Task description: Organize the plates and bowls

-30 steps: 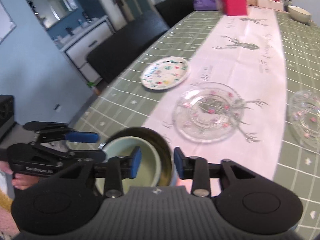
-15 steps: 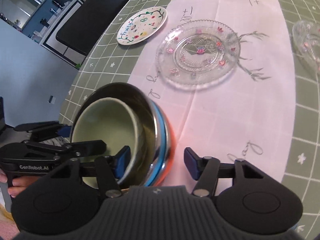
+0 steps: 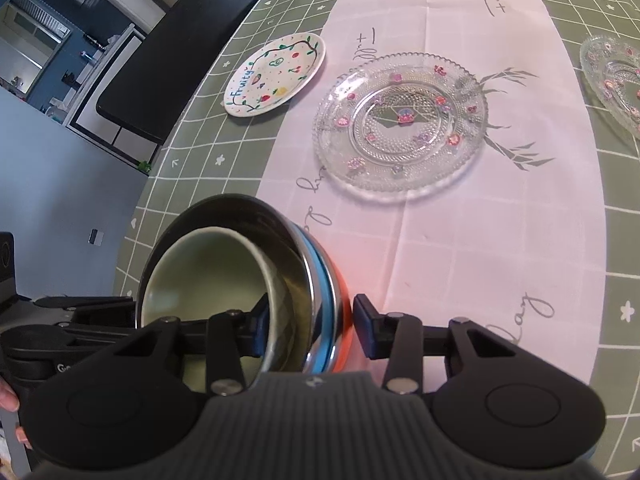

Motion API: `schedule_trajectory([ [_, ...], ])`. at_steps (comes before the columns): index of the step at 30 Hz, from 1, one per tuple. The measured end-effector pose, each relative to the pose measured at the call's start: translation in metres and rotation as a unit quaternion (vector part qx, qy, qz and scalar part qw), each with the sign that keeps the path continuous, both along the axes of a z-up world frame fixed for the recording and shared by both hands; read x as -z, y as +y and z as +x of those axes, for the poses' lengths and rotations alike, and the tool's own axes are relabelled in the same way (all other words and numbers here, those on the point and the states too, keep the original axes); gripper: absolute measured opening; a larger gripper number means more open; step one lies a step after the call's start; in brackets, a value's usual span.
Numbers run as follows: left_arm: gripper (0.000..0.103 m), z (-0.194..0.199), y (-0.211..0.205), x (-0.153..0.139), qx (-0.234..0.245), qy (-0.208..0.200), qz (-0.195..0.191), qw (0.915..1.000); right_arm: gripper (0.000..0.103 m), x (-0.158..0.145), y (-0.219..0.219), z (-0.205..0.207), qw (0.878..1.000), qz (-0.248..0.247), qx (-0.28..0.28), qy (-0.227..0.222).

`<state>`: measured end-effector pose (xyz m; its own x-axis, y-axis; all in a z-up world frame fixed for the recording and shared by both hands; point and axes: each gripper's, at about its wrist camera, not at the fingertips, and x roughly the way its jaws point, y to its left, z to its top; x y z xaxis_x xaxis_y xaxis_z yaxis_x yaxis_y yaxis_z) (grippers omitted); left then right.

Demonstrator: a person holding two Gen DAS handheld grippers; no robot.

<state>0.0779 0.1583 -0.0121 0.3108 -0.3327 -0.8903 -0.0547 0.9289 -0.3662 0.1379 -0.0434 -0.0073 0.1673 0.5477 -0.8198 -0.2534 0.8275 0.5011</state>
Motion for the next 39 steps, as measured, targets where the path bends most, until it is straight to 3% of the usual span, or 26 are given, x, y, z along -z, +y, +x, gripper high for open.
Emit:
schedule_trajectory([
  [6,0.054,0.007,0.008,-0.001,-0.013,-0.004,0.007,0.9999,0.042,0.005,0.017,0.007,1.000,-0.004,-0.002,-0.007],
  [10,0.055,0.004,0.001,-0.006,-0.010,-0.041,0.044,0.9981,0.042,0.007,0.018,0.010,1.000,0.004,-0.011,-0.012],
  [13,0.069,-0.005,-0.004,-0.017,-0.018,-0.091,0.102,0.9905,0.044,0.006,0.015,0.009,1.000,0.015,-0.016,-0.018],
  [16,0.073,-0.012,-0.009,-0.028,-0.031,-0.125,0.145,0.9810,0.058,0.003,0.006,0.011,0.999,0.040,-0.009,-0.017],
  [17,0.074,-0.014,-0.010,-0.031,-0.031,-0.132,0.156,0.9784,0.058,0.000,0.001,0.011,0.999,0.049,-0.005,-0.018],
  [26,0.074,-0.020,-0.025,-0.064,-0.033,-0.182,0.214,0.9590,0.062,-0.036,-0.045,0.012,0.994,0.090,0.033,-0.056],
  [31,0.075,-0.006,-0.028,-0.082,-0.014,-0.193,0.187,0.9632,0.063,-0.054,-0.075,0.017,0.988,0.100,0.066,-0.092],
  [35,0.075,0.028,-0.038,-0.091,0.088,-0.188,0.142,0.9677,0.064,-0.049,-0.087,0.031,0.989,0.096,0.057,-0.095],
  [39,0.075,0.064,-0.043,-0.092,0.141,-0.191,0.106,0.9657,0.064,-0.029,-0.095,0.048,0.991,0.092,0.074,-0.065],
])
